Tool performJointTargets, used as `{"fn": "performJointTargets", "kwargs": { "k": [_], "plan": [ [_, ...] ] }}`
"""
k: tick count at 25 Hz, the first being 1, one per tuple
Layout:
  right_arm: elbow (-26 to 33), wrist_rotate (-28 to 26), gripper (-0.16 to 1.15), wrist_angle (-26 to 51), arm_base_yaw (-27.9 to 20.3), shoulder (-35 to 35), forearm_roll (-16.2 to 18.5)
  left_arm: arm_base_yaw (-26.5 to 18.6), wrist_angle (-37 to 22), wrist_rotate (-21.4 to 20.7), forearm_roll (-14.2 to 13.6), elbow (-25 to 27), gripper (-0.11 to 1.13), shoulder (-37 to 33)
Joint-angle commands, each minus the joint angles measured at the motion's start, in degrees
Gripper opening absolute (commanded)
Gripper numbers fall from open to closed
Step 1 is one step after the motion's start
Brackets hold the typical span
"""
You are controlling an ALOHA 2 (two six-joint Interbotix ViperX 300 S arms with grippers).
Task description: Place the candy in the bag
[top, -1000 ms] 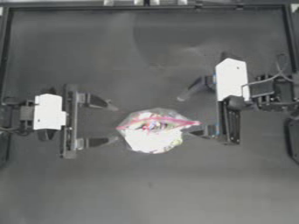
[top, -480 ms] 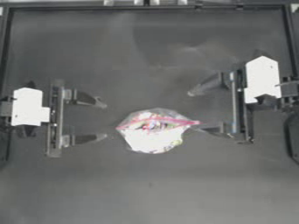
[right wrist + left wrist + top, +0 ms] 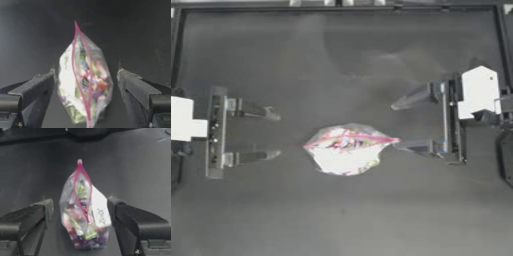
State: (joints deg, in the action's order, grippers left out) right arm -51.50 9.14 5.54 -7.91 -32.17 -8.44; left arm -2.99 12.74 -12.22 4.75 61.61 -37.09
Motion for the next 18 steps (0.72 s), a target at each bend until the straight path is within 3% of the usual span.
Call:
{"fn": "performJointTargets", "kwargs": {
  "k": [1,9,18],
  "plan": [
    [-0.09,0.09,1.01,-0.44,0.00,-1.14,0.88,0.18,-0.62,0.09,0.00,-0.26,0.96,-2.11],
    [-2.72,0.26,1.01,-5.98,0.00,-3.43,1.49,0.18,-1.32,0.00,0.09,0.70,0.96,-5.01],
    [-4.66,0.26,1.01,-6.50,0.00,-6.94,1.58,0.09,-3.16,0.09,0.00,1.32,0.96,-7.65]
  ]
}}
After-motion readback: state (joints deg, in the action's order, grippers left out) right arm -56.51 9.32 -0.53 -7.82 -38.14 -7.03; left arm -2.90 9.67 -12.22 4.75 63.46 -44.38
